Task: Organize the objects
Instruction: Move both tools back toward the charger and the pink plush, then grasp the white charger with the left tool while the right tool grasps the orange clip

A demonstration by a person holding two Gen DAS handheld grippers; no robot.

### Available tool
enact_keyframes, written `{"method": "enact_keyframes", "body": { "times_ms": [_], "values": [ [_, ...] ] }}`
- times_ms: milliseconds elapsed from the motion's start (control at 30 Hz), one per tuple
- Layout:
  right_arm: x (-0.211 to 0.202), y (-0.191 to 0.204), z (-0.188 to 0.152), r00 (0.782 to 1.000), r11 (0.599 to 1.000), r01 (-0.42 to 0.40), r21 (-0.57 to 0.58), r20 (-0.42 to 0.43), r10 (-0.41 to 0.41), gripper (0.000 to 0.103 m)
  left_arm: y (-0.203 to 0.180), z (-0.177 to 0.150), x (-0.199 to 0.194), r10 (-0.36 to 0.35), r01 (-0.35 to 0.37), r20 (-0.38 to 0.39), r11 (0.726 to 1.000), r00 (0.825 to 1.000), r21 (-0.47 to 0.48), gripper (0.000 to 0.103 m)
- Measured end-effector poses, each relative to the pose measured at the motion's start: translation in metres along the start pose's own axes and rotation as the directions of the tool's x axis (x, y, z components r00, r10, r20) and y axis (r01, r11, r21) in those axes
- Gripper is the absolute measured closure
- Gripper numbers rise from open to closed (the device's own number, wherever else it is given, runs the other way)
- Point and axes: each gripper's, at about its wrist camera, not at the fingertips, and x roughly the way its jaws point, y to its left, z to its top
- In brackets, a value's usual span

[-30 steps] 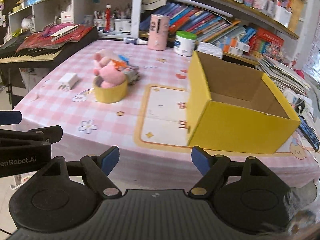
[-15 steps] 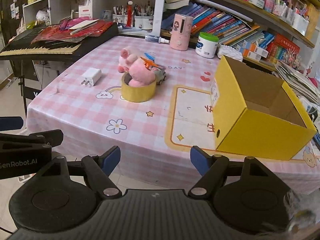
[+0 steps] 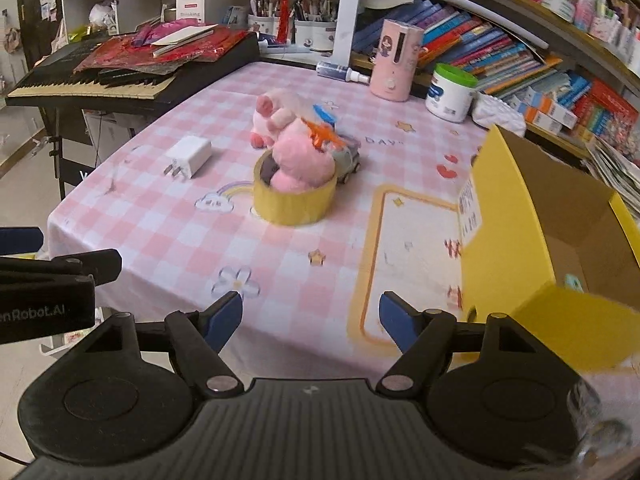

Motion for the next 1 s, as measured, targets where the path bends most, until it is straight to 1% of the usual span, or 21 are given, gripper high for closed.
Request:
{"method": "enact_keyframes", "body": {
  "times_ms": [67, 133, 233, 367, 500, 533, 600, 700, 800, 867, 967, 1000],
  "values": [
    [0.011, -0.006, 0.011, 1.0, 1.0, -0.011, -0.001, 0.003, 0.011, 0.03, -0.002, 0.008, 0.009, 0.011, -0.011, 0.001, 1.0, 1.0, -0.006, 0.023],
    [0.021, -0.011, 0.021, 1.0, 1.0, -0.024, 0.0, 0.009, 0.024, 0.033, -0.003, 0.019, 0.02, 0.029, -0.029, 0.005, 0.999, 1.0, -0.016, 0.023],
    [0.038, -0.018, 0.038, 0.998, 0.998, -0.059, 0.0, 0.023, 0.059, 0.034, -0.002, 0.036, 0.035, 0.053, -0.053, 0.004, 0.998, 0.999, -0.031, 0.023],
    [0.06, -0.022, 0.057, 0.995, 0.995, -0.102, -0.011, 0.02, 0.103, 0.033, -0.002, 0.055, 0.056, 0.089, -0.089, 0.009, 0.996, 0.996, -0.033, 0.023],
    [0.08, -0.027, 0.071, 0.992, 0.992, -0.129, 0.003, 0.018, 0.129, 0.029, -0.001, 0.071, 0.08, 0.121, -0.121, 0.0, 0.992, 0.993, -0.035, 0.023],
    [0.084, -0.029, 0.076, 0.99, 0.991, -0.136, 0.013, 0.025, 0.136, 0.029, -0.001, 0.075, 0.087, 0.128, -0.128, -0.003, 0.991, 0.992, -0.031, 0.026],
    [0.091, -0.034, 0.083, 0.988, 0.988, -0.151, 0.03, 0.04, 0.15, 0.03, -0.002, 0.081, 0.101, 0.138, -0.139, -0.016, 0.99, 0.99, -0.021, 0.029],
    [0.103, -0.04, 0.095, 0.984, 0.983, -0.174, 0.049, 0.051, 0.172, 0.032, -0.003, 0.088, 0.118, 0.144, -0.145, -0.034, 0.989, 0.989, -0.009, 0.03],
    [0.115, -0.042, 0.102, 0.98, 0.979, -0.196, 0.064, 0.039, 0.193, 0.033, -0.006, 0.093, 0.134, 0.141, -0.141, -0.051, 0.99, 0.989, 0.011, 0.031],
    [0.121, -0.044, 0.105, 0.975, 0.973, -0.221, 0.073, 0.037, 0.219, 0.033, -0.008, 0.096, 0.144, 0.146, -0.144, -0.063, 0.989, 0.987, 0.023, 0.034],
    [0.129, -0.044, 0.11, 0.972, 0.97, -0.233, 0.073, 0.035, 0.231, 0.034, -0.007, 0.099, 0.158, 0.15, -0.149, -0.086, 0.989, 0.985, 0.025, 0.041],
    [0.132, -0.044, 0.111, 0.972, 0.969, -0.235, 0.075, 0.031, 0.233, 0.037, -0.006, 0.099, 0.161, 0.152, -0.15, -0.092, 0.988, 0.984, 0.024, 0.042]
  ]
}}
